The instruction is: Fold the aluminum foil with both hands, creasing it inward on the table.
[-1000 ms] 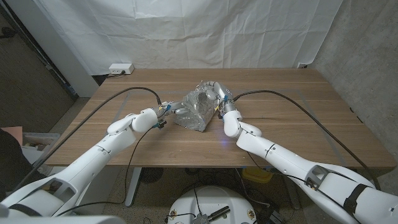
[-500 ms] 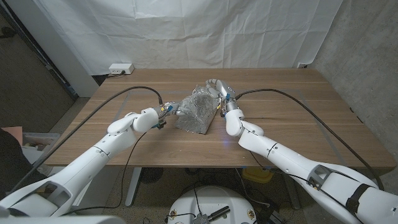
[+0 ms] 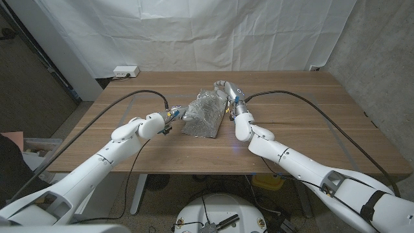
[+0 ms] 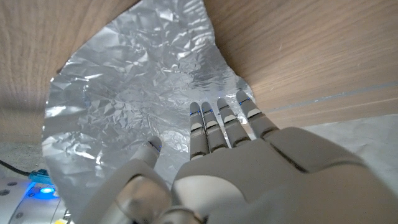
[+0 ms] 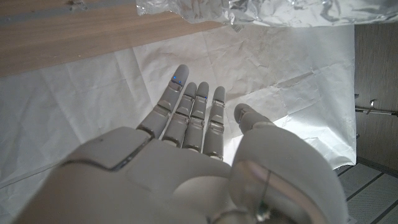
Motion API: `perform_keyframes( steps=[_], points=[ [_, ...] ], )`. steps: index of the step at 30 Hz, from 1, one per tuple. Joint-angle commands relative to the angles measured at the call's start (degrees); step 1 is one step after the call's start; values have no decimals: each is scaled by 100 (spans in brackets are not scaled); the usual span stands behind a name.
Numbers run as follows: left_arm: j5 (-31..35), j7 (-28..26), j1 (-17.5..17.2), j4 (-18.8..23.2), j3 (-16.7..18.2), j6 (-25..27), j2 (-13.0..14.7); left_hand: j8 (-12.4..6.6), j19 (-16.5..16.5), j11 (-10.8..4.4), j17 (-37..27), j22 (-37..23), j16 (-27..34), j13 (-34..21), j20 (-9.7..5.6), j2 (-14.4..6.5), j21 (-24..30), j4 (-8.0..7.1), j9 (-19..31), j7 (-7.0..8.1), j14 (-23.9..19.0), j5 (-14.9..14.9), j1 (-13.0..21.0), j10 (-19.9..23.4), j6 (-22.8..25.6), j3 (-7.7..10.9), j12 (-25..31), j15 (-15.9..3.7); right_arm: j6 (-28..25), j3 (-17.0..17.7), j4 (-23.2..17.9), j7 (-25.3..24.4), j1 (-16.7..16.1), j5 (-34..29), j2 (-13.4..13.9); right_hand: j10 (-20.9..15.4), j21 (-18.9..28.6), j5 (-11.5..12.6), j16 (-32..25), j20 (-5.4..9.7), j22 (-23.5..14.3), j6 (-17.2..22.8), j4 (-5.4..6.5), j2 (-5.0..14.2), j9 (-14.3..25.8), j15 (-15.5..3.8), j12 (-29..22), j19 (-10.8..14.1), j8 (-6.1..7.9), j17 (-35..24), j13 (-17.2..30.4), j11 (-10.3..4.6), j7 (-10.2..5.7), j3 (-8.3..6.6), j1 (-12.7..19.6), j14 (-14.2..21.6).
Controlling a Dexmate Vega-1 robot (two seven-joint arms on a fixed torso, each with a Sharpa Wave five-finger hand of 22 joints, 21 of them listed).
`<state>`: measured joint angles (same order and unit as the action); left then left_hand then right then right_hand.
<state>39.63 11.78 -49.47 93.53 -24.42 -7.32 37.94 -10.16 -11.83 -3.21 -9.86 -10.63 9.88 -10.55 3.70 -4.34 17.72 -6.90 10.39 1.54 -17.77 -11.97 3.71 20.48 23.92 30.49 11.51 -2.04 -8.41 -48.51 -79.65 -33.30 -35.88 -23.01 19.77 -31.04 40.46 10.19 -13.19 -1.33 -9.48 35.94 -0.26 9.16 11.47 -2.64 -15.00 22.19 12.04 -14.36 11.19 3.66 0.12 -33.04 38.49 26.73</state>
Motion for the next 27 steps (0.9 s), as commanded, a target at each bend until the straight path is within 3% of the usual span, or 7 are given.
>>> perform_keyframes(
  steps=[1,6,8,11,15,20,27],
  points=[
    [385,-1065,-440,494,362,28,-13,12,58,-58,4,-14,-1,-22,-5,-113,-44,96,-5,120,131,-4,98,-159,-150,76,-52,57,-157,-31,-78,-25,5,-156,39,-56,-17,25,-32,-5,-5,58,-49,-20,3,8,14,70,30,7,10,-31,2,-26,60,47],
    [527,-1380,-661,751,532,100,-9,-50,45,14,12,-15,31,-16,-17,-130,-74,182,-9,150,153,23,193,-179,-139,141,-34,68,-149,-41,-93,-54,0,-196,54,-58,-35,22,-37,-3,-4,64,-59,-15,3,-16,27,64,29,5,11,-29,-5,-19,51,44],
    [618,-1612,-741,804,579,47,-5,-165,-87,15,10,-20,106,-11,18,-118,-65,231,-9,23,-93,64,231,143,259,177,75,78,-172,-32,-127,-73,-20,-206,61,-63,-40,23,-36,-3,-4,66,-69,-14,2,-18,30,64,29,10,11,-29,-5,-24,55,45],
    [825,-2193,-843,762,624,-115,-27,-294,-405,59,-53,-64,325,-65,275,-121,7,180,17,-222,-1081,122,143,1138,1011,209,339,29,-195,-29,-176,-74,-38,-230,85,-62,-47,22,-37,-2,-3,69,-81,-16,2,-23,35,64,28,12,11,-30,-7,-25,57,45],
    [1258,-3326,-978,608,665,-247,-144,-483,-527,164,-165,-129,515,-231,173,-123,79,173,74,-402,-1720,154,112,1830,1725,246,590,-47,-253,-33,-224,-85,-49,-285,106,-78,-60,22,-38,-4,-3,74,-86,-16,2,-23,38,60,28,18,12,-34,-9,-27,48,54],
    [1684,-4714,-1016,265,650,-345,-340,-775,-842,190,-529,-240,977,-467,109,-295,307,552,213,-462,-2345,202,481,2445,2250,301,875,-102,-258,-24,-235,-100,-42,-314,120,-91,-73,22,-36,-6,-3,78,-98,-23,1,-27,45,69,26,31,12,-41,-14,-34,39,66],
    [2037,-6623,-874,-360,544,-498,-601,-1212,-999,271,-1186,-464,1685,-936,117,-439,606,881,501,-623,-2900,209,814,3113,2742,218,1382,-114,-290,-40,-191,-81,10,-339,77,-110,-91,18,-41,-7,-2,98,-107,-25,1,-37,54,71,30,36,13,-55,-19,-31,22,79]
  ],
)
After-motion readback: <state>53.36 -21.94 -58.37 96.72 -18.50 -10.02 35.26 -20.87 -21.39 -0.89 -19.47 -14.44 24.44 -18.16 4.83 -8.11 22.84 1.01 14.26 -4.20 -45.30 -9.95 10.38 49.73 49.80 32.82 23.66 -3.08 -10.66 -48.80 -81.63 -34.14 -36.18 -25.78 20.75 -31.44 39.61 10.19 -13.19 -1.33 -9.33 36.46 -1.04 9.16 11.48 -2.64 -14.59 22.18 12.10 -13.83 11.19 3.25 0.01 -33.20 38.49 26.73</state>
